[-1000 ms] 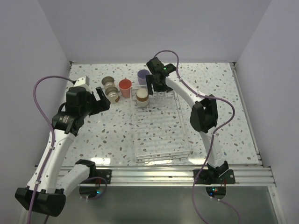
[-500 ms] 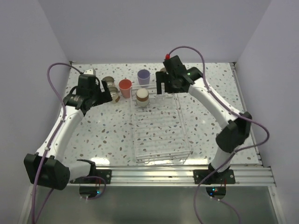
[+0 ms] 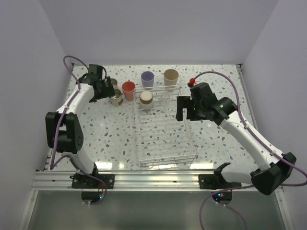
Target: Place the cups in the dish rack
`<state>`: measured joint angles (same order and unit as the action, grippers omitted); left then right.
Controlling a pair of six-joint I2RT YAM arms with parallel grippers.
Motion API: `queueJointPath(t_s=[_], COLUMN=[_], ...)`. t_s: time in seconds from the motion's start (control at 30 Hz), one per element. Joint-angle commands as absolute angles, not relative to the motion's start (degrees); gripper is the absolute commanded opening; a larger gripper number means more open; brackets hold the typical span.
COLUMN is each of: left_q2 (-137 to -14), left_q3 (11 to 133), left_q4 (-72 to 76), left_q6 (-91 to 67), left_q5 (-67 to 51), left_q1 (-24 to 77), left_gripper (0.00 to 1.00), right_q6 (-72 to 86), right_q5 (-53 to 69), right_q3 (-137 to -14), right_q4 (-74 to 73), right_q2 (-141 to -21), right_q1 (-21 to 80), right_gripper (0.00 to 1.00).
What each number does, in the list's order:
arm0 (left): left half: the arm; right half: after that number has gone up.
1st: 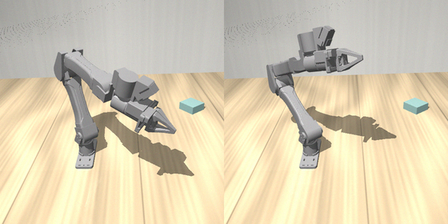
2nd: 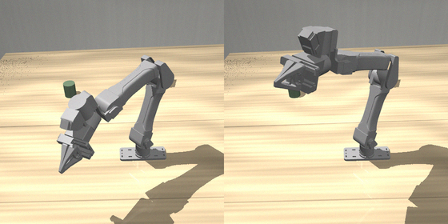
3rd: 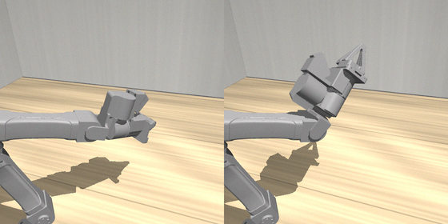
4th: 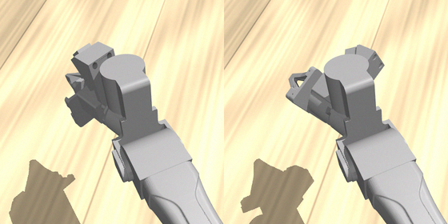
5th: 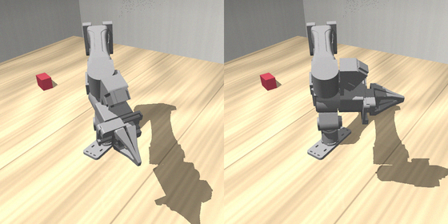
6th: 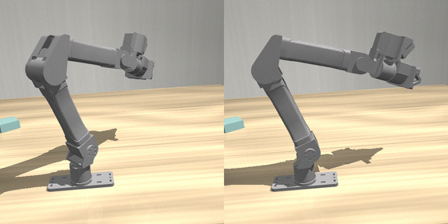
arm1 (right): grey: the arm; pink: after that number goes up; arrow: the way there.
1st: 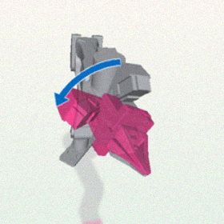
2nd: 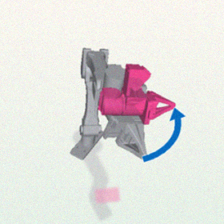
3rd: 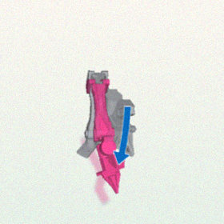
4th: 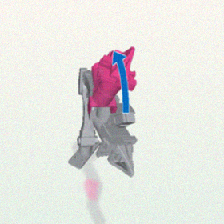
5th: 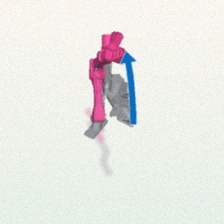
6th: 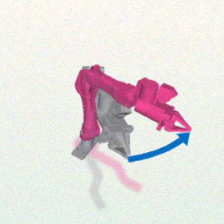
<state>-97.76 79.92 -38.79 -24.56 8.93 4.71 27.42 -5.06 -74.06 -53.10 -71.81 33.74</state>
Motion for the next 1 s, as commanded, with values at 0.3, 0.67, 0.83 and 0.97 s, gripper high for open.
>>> queueJointPath(t_s=[0.3,0.67,0.83,0.97], left_q2=[-108.9,-110.3,-109.7,-107.8], left_q3=[87.0,85.6,85.7,85.3], left_q4=[-31.1,-29.4,-29.8,-30.7], left_q6=[-23.3,-25.7,-26.0,-25.9], left_q5=[4.6,3.3,3.0,3.1], left_q1=[4.0,4.0,4.0,3.7], left_gripper=[0.88,0.31,0.00,0.00], right_q6=[26.9,26.9,27.1,27.3], right_q5=[-9.0,-8.6,-7.9,-7.2], right_q3=[-73.7,-73.4,-73.2,-72.4], right_q4=[-59.1,-59.2,-58.9,-58.2], right_q2=[-65.1,-65.7,-65.5,-65.2], right_q1=[33.7,33.7,33.7,33.7], right_gripper=[0.97,0.97,0.97,0.97])
